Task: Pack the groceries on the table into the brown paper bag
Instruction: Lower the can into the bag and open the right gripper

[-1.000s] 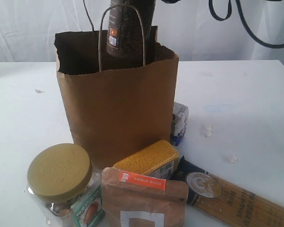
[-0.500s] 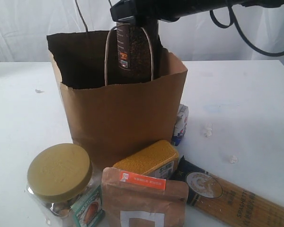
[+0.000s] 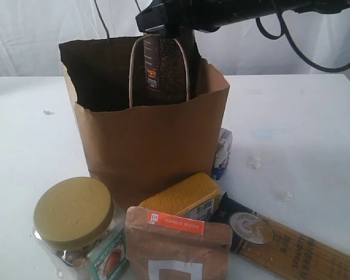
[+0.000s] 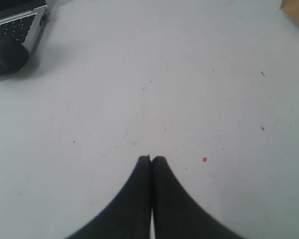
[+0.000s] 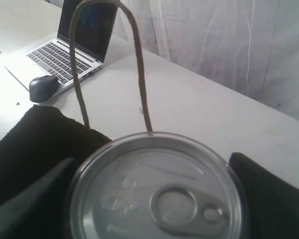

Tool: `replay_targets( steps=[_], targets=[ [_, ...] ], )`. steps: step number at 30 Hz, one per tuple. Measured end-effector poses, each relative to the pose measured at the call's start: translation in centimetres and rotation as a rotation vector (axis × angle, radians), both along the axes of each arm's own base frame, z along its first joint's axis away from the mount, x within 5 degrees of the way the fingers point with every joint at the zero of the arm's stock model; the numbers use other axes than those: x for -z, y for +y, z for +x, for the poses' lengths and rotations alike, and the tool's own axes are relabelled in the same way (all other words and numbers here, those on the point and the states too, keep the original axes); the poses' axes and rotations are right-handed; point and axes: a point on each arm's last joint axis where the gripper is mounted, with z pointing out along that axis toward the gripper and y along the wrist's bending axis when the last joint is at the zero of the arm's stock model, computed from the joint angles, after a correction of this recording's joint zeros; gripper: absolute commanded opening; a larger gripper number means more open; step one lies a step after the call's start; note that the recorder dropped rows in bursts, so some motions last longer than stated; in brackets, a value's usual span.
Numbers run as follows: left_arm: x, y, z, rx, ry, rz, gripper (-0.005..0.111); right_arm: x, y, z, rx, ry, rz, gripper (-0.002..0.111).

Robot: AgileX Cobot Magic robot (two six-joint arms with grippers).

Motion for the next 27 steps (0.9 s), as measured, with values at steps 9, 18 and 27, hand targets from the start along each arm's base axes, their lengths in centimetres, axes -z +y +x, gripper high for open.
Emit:
replay_targets(
  steps=[9,18,27],
  targets=[
    [0.0,0.0,0.0,0.000,0.000,0.000,0.000,0.4,0.0,-0.2,-0.032,-0.004,-0.056,0.053],
    [0.0,0.0,0.0,0.000,0.000,0.000,0.000,1.6,0.2,0.3,-0.038,0.034,-0.079,0.073],
    [0.0,0.0,0.0,0.000,0.000,0.000,0.000,2.1,0.3,0.9,-0.011,0.033,-0.076,0.079]
  ],
)
